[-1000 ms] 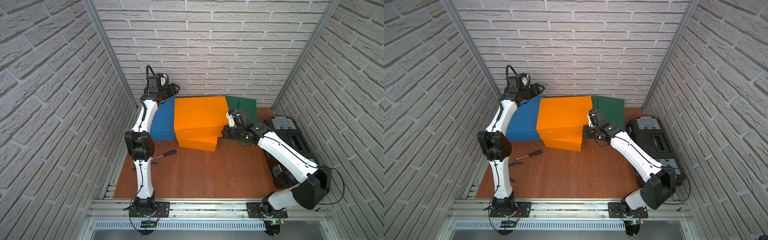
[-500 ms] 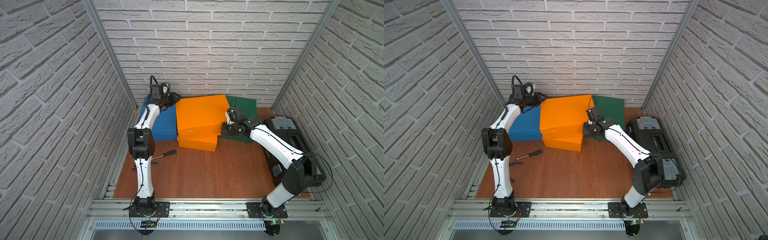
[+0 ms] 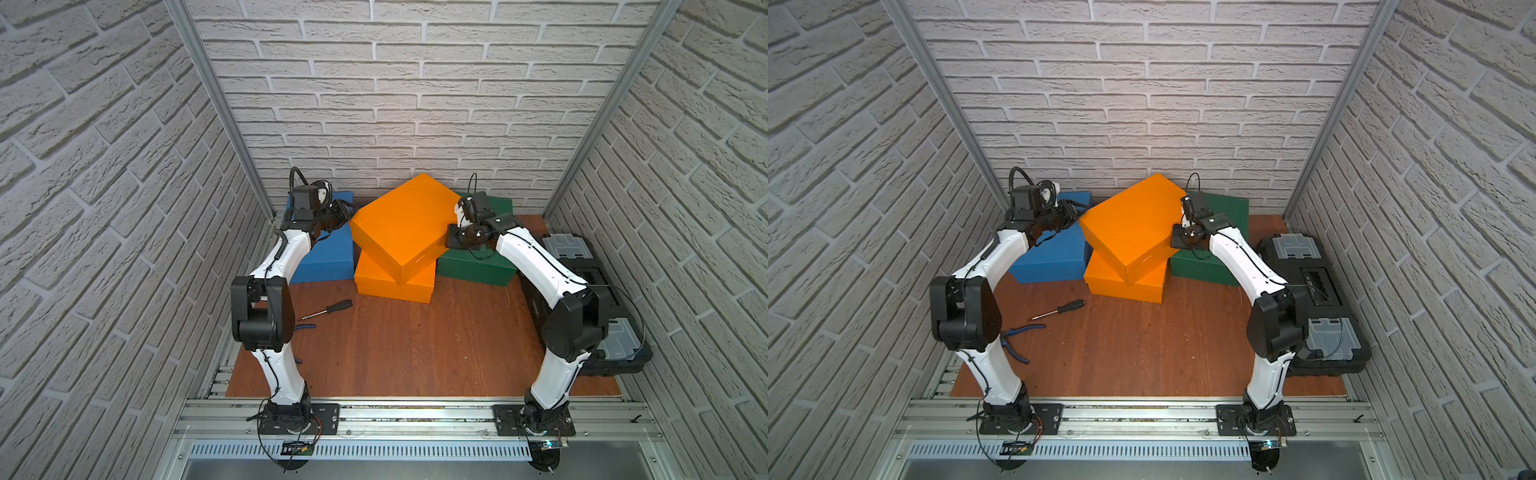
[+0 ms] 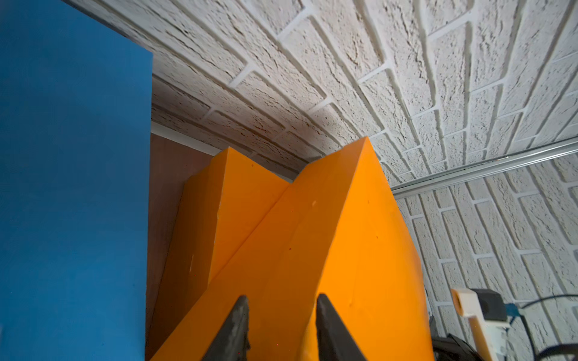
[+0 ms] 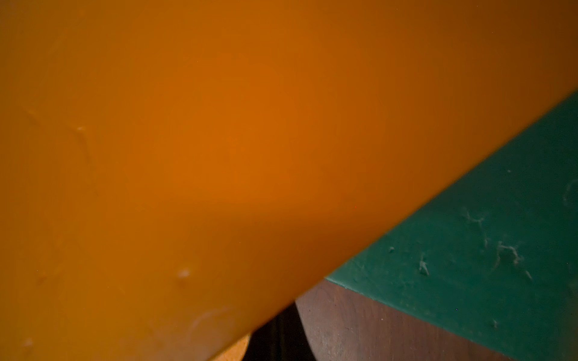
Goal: Stack the shoeboxes
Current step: Adjust the shoebox.
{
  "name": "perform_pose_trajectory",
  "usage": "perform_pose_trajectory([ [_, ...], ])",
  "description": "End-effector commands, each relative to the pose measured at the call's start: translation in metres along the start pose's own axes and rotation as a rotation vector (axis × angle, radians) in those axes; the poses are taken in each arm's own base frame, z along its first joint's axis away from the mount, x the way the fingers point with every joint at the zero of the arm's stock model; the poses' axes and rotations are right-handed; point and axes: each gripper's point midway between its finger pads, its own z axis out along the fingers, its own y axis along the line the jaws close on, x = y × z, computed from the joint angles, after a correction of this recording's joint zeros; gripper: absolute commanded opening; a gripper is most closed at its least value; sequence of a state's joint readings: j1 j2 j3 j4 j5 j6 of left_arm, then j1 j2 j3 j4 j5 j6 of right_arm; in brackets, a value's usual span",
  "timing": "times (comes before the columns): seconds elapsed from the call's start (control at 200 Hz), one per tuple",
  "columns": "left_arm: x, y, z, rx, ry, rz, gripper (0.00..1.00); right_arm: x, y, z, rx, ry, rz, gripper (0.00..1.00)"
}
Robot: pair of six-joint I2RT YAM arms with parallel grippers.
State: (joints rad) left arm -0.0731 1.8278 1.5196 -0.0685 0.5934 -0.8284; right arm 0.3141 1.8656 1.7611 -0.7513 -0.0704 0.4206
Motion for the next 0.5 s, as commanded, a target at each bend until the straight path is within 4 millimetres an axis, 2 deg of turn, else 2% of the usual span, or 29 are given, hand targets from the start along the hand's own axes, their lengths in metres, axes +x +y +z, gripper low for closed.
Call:
perform_pose_trajectory([
  [0.0,0.004,-0.025,-0.014,0.072,-0.030,0.019,0.36,-0.016,0.024,0.004,-0.102,-0.016,-0.026,0.03],
  [0.125,0.026,-0.016,-0.022,0.060,-0.020,-0.021,0.36,-0.024,0.030,0.016,-0.127,-0.015,-0.020,0.03],
  [0.175,0.033,-0.014,-0.026,0.055,-0.018,-0.027,0.36,-0.029,0.032,0.012,-0.135,-0.027,-0.022,0.03],
  [0.19,0.034,-0.014,-0.028,0.054,-0.018,-0.029,0.36,-0.024,0.030,0.024,-0.127,-0.004,-0.019,0.03],
  [0.275,0.042,-0.015,-0.034,0.056,-0.010,-0.035,0.36,-0.024,0.030,0.028,-0.129,0.007,-0.019,0.03],
  [0.435,0.057,-0.024,-0.040,0.062,0.014,-0.028,0.36,-0.017,0.033,0.025,-0.164,0.016,-0.006,0.03],
  [0.48,0.062,-0.028,-0.041,0.064,0.021,-0.024,0.36,-0.012,0.032,0.030,-0.167,0.028,0.001,0.03],
  [0.495,0.064,-0.028,-0.041,0.065,0.025,-0.026,0.36,-0.016,0.035,0.018,-0.179,0.005,-0.003,0.03],
])
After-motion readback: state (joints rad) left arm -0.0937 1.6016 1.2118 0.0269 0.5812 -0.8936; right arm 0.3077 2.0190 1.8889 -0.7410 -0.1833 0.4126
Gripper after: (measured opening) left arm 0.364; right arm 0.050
